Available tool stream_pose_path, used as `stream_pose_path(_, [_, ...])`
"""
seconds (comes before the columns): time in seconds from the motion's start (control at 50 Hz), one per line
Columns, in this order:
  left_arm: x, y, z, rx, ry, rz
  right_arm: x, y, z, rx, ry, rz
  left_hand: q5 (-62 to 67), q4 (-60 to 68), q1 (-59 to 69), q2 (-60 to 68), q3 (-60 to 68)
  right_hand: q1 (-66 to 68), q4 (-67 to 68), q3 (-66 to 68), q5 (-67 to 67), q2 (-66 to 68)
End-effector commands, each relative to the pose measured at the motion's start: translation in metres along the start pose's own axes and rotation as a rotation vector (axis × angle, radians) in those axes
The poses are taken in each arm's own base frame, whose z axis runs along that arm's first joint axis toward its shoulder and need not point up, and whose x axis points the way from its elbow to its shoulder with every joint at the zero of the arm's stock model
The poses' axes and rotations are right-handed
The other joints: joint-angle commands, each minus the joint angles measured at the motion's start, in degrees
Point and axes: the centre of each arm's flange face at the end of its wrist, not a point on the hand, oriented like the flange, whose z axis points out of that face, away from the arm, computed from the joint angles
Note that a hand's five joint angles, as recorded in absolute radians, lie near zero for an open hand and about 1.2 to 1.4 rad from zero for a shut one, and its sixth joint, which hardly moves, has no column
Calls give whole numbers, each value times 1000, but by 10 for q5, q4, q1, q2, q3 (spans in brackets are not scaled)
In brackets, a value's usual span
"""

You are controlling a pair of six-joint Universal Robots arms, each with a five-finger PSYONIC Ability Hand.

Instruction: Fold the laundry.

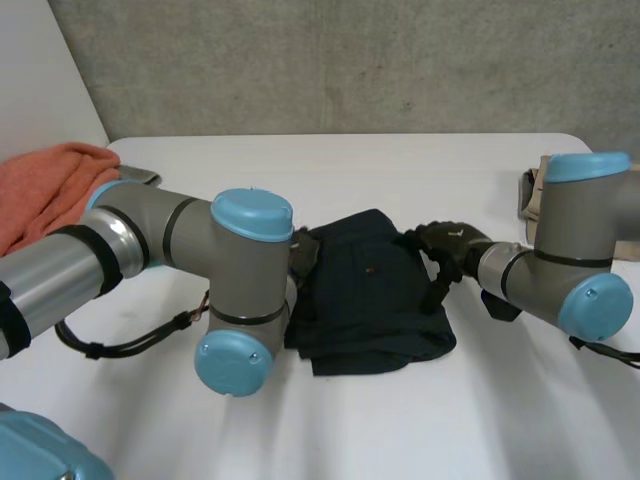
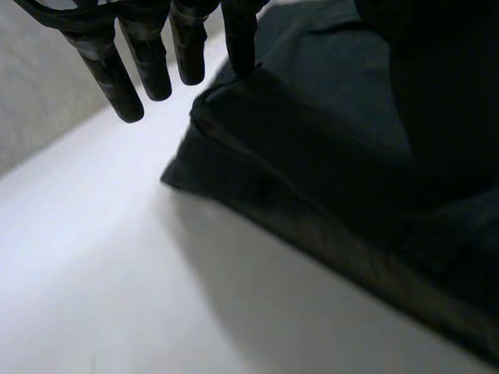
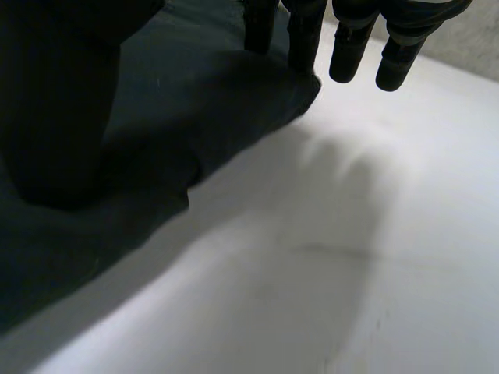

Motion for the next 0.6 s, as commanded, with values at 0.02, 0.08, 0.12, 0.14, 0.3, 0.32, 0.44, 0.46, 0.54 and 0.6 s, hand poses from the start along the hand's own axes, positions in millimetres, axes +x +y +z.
stream_pose_path(0.02, [-2,6,-5,-60,26,8,5,1,0,-12,63,-83,-27,-16,-12,-19,-20,-24,-18,-18,-26,-18])
stream_pose_path(0.08, [-4,-14,-13,-5,36,-4,8,-13,-12,22,142,-124,-27,-16,-12,-19,-20,-24,-18,-18,-26,-18])
stream_pose_path(0.12, [-15,-45,-28,83,28,-29,3,-32,-24,93,185,-156,-27,-16,-12,-20,-20,-24,-18,-18,-26,-18])
stream_pose_path(0.14, [-19,-56,-33,119,27,-37,-1,-38,-29,121,195,-171,-27,-16,-12,-20,-20,-24,-18,-18,-26,-18])
stream_pose_path(0.3, [-34,-128,-68,433,93,-73,-47,-45,-78,325,203,-360,-27,-16,-12,-20,-20,-24,-18,-18,-26,-18])
stream_pose_path(0.32, [-36,-132,-71,451,111,-71,-54,-40,-82,327,192,-381,-27,-16,-12,-20,-20,-24,-18,-18,-26,-18])
stream_pose_path(0.44, [-37,-146,-81,533,391,-43,-107,19,-98,292,67,-468,-27,-16,-12,-20,-20,-24,-18,-18,-26,-18])
stream_pose_path(0.46, [-33,-147,-84,536,442,-46,-110,25,-99,289,62,-470,-27,-16,-12,-20,-20,-24,-18,-18,-26,-18])
stream_pose_path(0.54, [-24,-145,-93,510,622,-87,-116,47,-92,283,49,-473,-27,-16,-12,-20,-20,-24,-18,-18,-26,-18])
stream_pose_path(0.6, [-20,-145,-97,500,678,-109,-117,57,-81,294,55,-473,-27,-16,-12,-20,-20,-24,-18,-18,-26,-18])
